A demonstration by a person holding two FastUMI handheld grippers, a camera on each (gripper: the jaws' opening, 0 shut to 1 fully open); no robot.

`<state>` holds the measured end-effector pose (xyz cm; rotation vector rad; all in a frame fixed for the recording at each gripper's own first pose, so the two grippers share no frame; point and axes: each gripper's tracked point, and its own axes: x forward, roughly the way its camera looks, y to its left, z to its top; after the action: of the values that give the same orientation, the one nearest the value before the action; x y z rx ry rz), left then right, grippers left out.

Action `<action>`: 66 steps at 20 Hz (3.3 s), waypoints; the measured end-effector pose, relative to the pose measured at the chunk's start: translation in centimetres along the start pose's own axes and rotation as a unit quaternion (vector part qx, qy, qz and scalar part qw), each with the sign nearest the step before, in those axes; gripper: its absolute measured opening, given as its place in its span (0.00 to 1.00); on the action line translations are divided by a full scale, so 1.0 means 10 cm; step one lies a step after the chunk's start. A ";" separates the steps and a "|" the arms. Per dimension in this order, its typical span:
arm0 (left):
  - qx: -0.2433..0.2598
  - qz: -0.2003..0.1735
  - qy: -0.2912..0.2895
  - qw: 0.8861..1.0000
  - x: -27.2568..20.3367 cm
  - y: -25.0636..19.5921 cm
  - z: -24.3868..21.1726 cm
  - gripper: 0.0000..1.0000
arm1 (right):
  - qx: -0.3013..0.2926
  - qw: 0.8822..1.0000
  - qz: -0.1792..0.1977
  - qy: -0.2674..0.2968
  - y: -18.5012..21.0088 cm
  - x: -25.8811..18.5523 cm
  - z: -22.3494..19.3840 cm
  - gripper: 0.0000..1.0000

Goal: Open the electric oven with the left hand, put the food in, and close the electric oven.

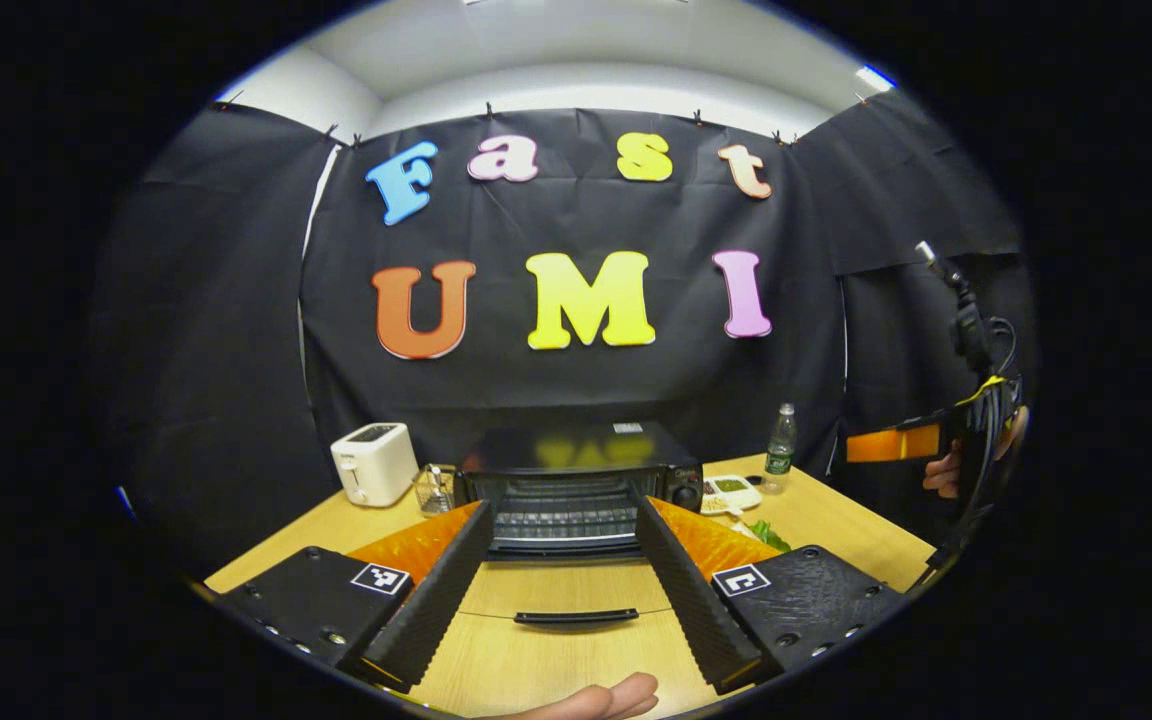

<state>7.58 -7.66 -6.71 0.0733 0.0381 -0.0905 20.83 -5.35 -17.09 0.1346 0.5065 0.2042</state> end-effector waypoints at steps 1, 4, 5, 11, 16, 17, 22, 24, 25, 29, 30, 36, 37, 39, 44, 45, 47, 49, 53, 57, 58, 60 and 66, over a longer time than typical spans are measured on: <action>0.005 0.008 -0.015 1.000 -0.05 0.04 0.09 0.94 | 0.010 0.999 0.025 0.022 0.04 0.12 -0.06 0.98; 0.019 0.034 -0.052 0.998 -0.23 0.21 0.31 0.94 | 0.045 0.990 0.087 0.104 0.13 0.45 -0.34 0.94; 0.022 0.050 -0.062 0.997 -0.27 0.30 0.37 1.00 | 0.055 0.985 0.102 0.129 0.15 0.55 -0.43 0.94; 0.024 0.077 -0.071 0.994 -0.34 0.43 0.47 0.97 | 0.095 0.948 0.176 0.246 0.30 0.96 -0.80 0.89; 0.008 0.061 -0.070 0.996 -0.31 0.31 0.52 0.97 | 0.128 0.924 0.203 0.299 0.33 1.11 -0.92 0.68; 0.007 0.058 -0.068 0.996 -0.29 0.29 0.49 0.97 | 0.136 0.920 0.205 0.304 0.31 1.15 -0.93 0.80; 0.018 0.050 -0.053 0.997 -0.18 0.22 0.36 0.97 | 0.159 0.900 0.215 0.343 0.29 1.28 -1.08 0.65; 0.017 0.046 -0.046 0.998 -0.13 0.20 0.30 0.97 | 0.163 0.896 0.223 0.347 0.33 1.34 -1.11 0.77; 0.015 0.045 -0.042 0.998 -0.11 0.20 0.27 0.97 | 0.167 0.894 0.227 0.349 0.36 1.37 -1.12 0.77; 0.010 0.045 -0.032 0.998 -0.08 0.24 0.17 0.97 | 0.195 0.873 0.241 0.376 0.45 1.39 -1.21 0.48; 0.008 0.046 -0.030 0.998 -0.07 0.25 0.14 0.97 | 0.209 0.871 0.241 0.374 0.46 1.41 -1.21 0.56; -0.002 0.026 -0.032 0.999 -0.18 0.27 0.11 0.97 | 0.242 0.881 0.213 0.346 0.41 1.22 -1.12 0.31; -0.004 0.021 -0.032 0.999 -0.22 0.28 0.11 0.97 | 0.249 0.885 0.212 0.331 0.42 1.15 -1.07 0.40; -0.007 0.012 -0.034 0.999 -0.29 0.31 0.10 0.97 | 0.268 0.892 0.210 0.297 0.46 0.97 -0.97 0.40; -0.018 0.006 -0.040 0.999 -0.48 0.48 0.07 0.97 | 0.304 0.905 0.204 0.215 0.74 0.58 -0.94 0.39; -0.022 0.003 -0.042 0.999 -0.51 0.52 0.07 0.97 | 0.310 0.908 0.204 0.195 0.84 0.54 -0.92 0.39; -0.027 -0.002 -0.042 0.999 -0.59 0.57 0.09 0.97 | 0.324 0.908 0.213 0.157 1.09 0.44 -0.93 0.39; -0.029 -0.005 -0.043 0.999 -0.63 0.64 0.09 0.97 | 0.352 0.900 0.226 0.120 1.40 0.40 -0.91 0.39; -0.031 -0.006 -0.046 0.998 -0.69 0.79 0.07 0.97 | 0.377 0.896 0.222 0.071 1.93 0.53 -1.03 0.39; -0.041 -0.014 -0.041 0.998 -0.70 0.87 0.01 0.97 | 0.429 0.878 0.211 0.017 2.33 0.90 -0.98 0.39; -0.043 -0.015 -0.039 0.998 -0.69 0.89 -0.01 0.97 | 0.434 0.877 0.208 0.002 2.39 1.04 -0.94 0.39; -0.044 -0.022 -0.034 0.998 -0.66 0.91 -0.05 0.97 | 0.444 0.872 0.205 -0.028 2.52 1.33 -0.82 0.39; -0.034 -0.022 -0.035 0.999 -0.64 1.08 -0.06 0.96 | 0.421 0.888 0.161 -0.092 2.63 2.28 -0.46 0.40</action>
<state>2.14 3.65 -6.29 0.0011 -0.0279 -0.1357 33.82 25.74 -26.98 1.0877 0.3513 0.2825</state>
